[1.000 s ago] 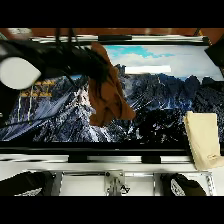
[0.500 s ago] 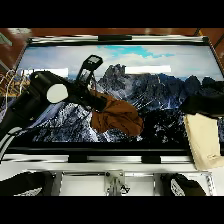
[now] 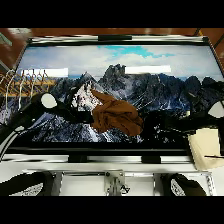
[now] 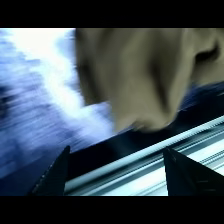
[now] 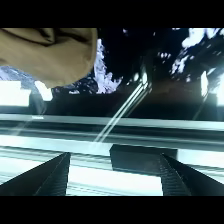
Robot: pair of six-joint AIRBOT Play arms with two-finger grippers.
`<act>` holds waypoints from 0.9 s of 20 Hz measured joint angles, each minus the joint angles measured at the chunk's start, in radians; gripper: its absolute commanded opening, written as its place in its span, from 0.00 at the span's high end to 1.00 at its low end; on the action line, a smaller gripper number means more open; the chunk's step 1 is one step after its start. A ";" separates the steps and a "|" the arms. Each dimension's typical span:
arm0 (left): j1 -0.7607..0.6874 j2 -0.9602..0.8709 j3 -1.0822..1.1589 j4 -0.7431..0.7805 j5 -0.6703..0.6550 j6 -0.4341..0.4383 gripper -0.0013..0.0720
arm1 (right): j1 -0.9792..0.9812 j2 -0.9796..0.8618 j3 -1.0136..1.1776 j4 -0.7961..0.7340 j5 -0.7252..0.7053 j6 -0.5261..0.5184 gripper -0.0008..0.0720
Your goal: Fold the shirts.
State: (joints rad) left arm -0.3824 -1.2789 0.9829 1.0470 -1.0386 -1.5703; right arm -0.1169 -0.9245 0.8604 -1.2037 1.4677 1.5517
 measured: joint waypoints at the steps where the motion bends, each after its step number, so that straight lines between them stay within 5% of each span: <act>1: -0.010 -0.018 -0.024 -0.039 0.056 0.003 0.09 | 0.000 -0.020 -0.018 0.008 -0.011 0.003 0.08; 2: -0.021 -0.038 -0.043 -0.072 0.113 0.005 0.10 | 0.000 -0.045 -0.033 0.020 -0.022 0.005 0.08; 4: -0.037 -0.078 -0.066 -0.118 0.193 0.010 0.33 | 0.000 -0.095 -0.050 0.051 -0.038 0.005 0.08; 6: -0.045 -0.108 -0.077 -0.149 0.247 0.011 0.90 | 0.000 -0.148 -0.059 0.083 -0.051 0.005 0.08; 18: -0.035 -0.052 -0.039 -0.174 0.274 0.121 0.94 | 0.169 -0.449 -0.069 0.264 -0.373 0.008 0.08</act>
State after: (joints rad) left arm -0.4179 -1.3308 0.9436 0.8730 -0.7647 -1.4498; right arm 0.0525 -1.3735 0.7918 -0.9398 1.0946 1.5593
